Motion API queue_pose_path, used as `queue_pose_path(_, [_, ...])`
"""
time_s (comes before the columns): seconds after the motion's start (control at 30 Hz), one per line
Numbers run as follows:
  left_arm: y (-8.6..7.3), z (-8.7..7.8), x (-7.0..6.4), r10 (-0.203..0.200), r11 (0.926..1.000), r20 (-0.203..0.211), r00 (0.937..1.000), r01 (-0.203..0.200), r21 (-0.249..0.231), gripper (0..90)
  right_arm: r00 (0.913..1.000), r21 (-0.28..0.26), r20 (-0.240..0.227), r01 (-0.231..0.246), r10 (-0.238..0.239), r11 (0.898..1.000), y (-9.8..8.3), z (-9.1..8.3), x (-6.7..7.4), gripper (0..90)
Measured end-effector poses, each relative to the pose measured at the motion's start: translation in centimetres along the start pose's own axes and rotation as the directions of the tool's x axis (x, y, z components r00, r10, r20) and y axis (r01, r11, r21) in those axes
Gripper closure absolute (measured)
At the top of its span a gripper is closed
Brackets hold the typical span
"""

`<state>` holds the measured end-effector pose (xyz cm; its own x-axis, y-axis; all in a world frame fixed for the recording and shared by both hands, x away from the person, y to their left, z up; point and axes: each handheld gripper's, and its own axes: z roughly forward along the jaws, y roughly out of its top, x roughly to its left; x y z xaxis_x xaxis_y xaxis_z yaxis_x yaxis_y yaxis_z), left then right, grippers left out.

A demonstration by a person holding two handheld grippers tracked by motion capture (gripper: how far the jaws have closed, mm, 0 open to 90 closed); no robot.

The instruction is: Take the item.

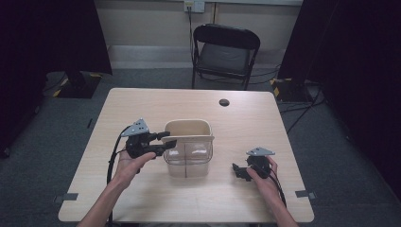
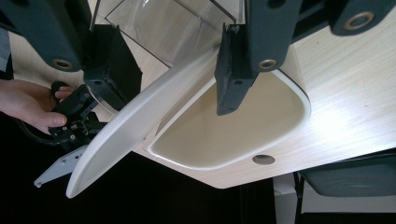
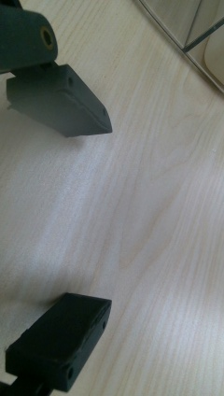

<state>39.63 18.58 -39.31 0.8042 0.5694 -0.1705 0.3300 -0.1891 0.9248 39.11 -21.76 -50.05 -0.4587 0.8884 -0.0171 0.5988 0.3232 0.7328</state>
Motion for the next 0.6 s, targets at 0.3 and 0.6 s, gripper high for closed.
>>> queue_pose_path(0.3, [0.01, -0.01, -0.01, 0.002, 1.0, 0.0, 1.0, -0.002, -0.001, 50.8, 1.0, 0.0, 0.0, 0.0, 0.0, 1.0, 0.0, 0.0, 0.0, 12.8])
queue_pose_path(0.6, [0.03, -0.02, -0.06, -0.001, 1.0, 0.002, 1.0, 0.001, -0.004, 50.8, 1.0, 0.0, -0.001, 0.0, 0.0, 1.0, 0.0, 0.0, -0.01, 12.8])
